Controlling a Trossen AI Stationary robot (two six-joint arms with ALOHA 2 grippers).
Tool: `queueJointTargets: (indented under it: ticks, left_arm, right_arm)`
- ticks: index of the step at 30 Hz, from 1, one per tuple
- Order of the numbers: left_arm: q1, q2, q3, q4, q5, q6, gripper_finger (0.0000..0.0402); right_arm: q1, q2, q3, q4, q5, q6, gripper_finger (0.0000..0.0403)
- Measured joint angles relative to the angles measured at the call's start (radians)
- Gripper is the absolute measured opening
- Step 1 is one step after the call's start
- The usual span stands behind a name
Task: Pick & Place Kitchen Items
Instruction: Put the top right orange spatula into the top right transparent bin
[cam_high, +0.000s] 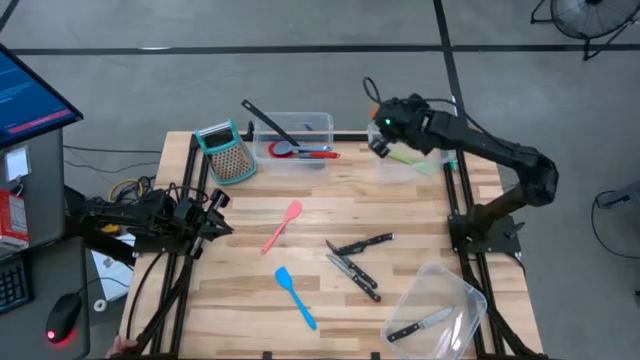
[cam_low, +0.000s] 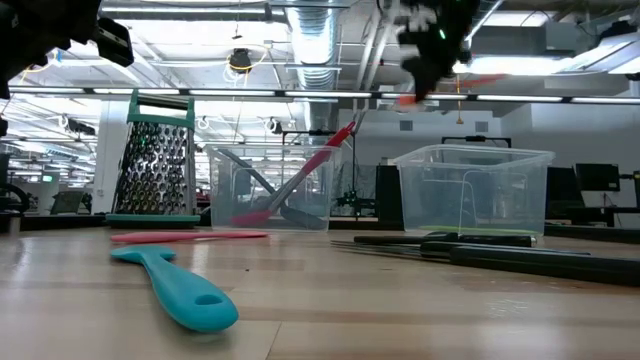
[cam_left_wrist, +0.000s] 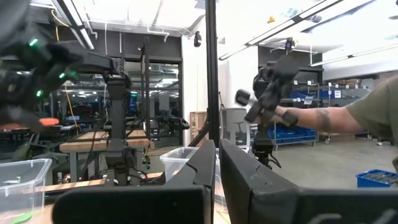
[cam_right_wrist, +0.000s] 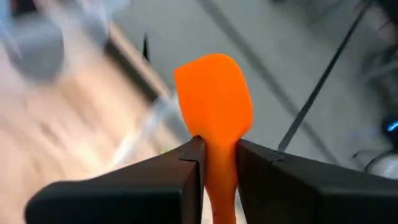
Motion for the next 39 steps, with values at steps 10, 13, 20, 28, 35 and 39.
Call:
queueJointTargets:
  ticks: [10,13,20,28,35,39]
  left_arm:
    - [0.000,0.000,0.000,0.004,0.000,0.000,0.0008]
    - [0.000,0.000,0.000,0.004,0.000,0.000,0.0008]
    - [0.000,0.000,0.000,0.003,0.000,0.000,0.0008]
    - [0.000,0.000,0.000,0.003,0.000,0.000,0.0008]
    - [0.000,0.000,0.000,0.003,0.000,0.000,0.0008]
    - [0.000,0.000,0.000,0.003,0.000,0.000,0.0008]
  right_arm:
    - [-0.159,0.011,-0.120,-0.059,-0.193,-0.127,0.0048]
    - [-0.187,0.010,-0.120,-0.103,-0.196,-0.179,0.0048]
    - [-0.228,0.044,-0.120,-0.186,-0.212,-0.203,0.0048]
    - [-0.235,0.206,-0.099,-0.294,-0.211,-0.205,0.0048]
    - [-0.258,0.300,0.040,-0.423,-0.242,-0.253,0.0048]
    - [-0.289,0.346,0.114,-0.494,-0.329,-0.278,0.0048]
